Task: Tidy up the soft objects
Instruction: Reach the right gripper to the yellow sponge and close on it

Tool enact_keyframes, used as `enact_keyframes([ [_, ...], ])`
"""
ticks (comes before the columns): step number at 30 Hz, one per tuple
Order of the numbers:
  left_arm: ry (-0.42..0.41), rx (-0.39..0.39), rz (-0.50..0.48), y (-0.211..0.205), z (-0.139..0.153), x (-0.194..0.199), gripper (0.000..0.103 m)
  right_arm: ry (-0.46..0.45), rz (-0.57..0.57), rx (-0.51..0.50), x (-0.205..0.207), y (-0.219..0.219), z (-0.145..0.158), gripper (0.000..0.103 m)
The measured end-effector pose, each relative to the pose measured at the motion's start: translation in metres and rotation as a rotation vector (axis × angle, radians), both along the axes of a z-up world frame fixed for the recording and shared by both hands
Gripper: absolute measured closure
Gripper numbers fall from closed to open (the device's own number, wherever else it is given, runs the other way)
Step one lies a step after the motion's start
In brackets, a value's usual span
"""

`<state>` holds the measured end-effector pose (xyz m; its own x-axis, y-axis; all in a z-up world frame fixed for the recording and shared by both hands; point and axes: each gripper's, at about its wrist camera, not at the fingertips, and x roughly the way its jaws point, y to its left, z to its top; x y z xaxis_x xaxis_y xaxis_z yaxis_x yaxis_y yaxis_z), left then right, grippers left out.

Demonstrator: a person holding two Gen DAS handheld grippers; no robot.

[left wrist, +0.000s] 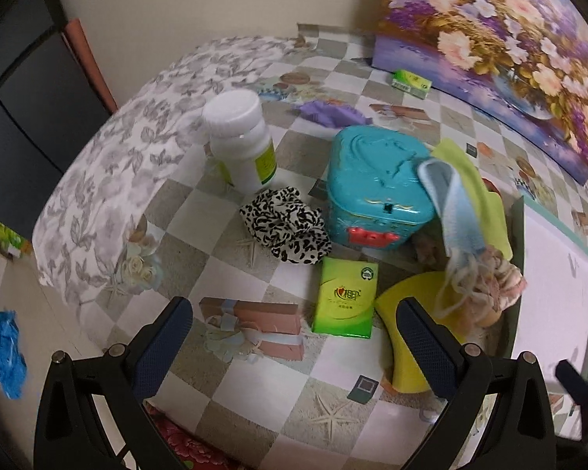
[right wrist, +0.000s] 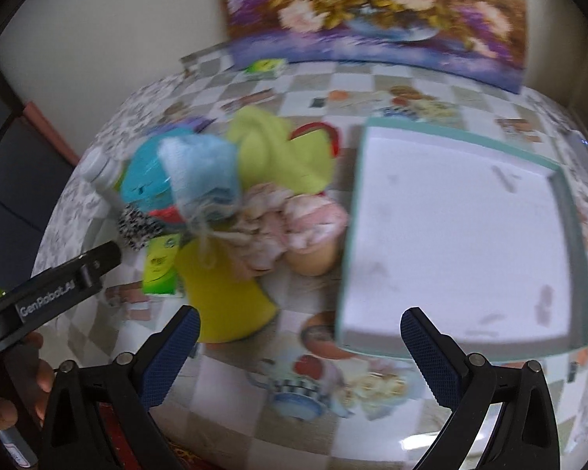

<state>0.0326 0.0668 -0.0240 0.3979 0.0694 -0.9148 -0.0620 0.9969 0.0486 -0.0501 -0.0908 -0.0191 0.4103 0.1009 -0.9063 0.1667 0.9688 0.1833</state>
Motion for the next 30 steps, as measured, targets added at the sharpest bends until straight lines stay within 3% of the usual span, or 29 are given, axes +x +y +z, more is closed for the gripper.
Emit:
enact_keyframes([
  [7, 0.079, -0.057, -0.004, 0.000, -0.022, 0.015, 0.000, 0.078, 0.094, -0.001, 0.019, 0.029, -0.028, 0.000],
  [15, 0.159, -0.065, -0.028, -0.005, -0.049, 0.030, 0.000, 0.132, 0.169, 0.002, 0.031, 0.048, -0.050, 0.000],
  [30, 0.199, -0.084, -0.036, -0.006, -0.064, 0.039, 0.000, 0.172, 0.179, 0.029, 0.045, 0.053, -0.076, 0.027],
])
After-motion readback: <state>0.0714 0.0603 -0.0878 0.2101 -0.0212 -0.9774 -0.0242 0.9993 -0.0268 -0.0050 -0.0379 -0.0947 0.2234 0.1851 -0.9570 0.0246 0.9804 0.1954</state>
